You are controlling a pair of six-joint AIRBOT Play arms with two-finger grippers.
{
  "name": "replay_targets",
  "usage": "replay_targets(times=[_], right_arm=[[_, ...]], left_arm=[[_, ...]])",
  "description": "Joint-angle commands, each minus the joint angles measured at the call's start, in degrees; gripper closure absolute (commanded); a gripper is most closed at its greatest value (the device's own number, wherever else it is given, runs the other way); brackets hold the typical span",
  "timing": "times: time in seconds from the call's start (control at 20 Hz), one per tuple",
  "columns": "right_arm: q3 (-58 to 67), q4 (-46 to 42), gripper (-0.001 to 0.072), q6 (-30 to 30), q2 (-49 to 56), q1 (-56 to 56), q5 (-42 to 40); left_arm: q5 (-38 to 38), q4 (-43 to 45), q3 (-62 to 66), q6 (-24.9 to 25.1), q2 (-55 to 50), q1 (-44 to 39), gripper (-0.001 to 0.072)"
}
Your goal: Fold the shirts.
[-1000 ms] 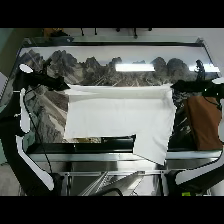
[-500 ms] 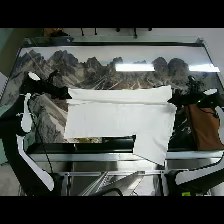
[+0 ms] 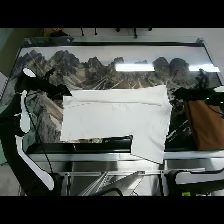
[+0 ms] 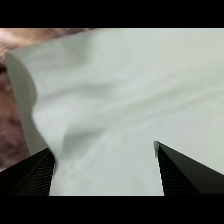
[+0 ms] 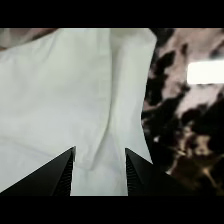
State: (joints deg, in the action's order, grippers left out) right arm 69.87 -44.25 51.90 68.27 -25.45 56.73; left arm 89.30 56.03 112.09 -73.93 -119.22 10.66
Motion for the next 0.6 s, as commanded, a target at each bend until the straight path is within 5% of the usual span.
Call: replay_targets(times=[0.0, 0.15, 0.25, 0.55], right_arm=[[-1.1, -5.5, 0.0338, 7.6, -9.9, -3.8, 6.5], [-10.2, -8.9, 0.0339, 13.0, -19.0, -7.7, 11.8], [-20.0, -8.9, 0.0338, 16.1, -25.9, -10.1, 12.8], [-37.2, -8.9, 0.0339, 21.0, -37.1, -11.9, 14.4]], left_arm=[[11.6, -0.5, 3.9, -4.7, 3.0, 2.0, 0.002], [8.6, -0.2, -7.6, -2.9, 12.1, 4.5, 0.0022], [5.0, 2.0, -20.5, -0.6, 19.6, 6.6, 0.0126], [-5.3, 4.4, -60.1, 5.7, 34.9, 15.1, 0.0127]])
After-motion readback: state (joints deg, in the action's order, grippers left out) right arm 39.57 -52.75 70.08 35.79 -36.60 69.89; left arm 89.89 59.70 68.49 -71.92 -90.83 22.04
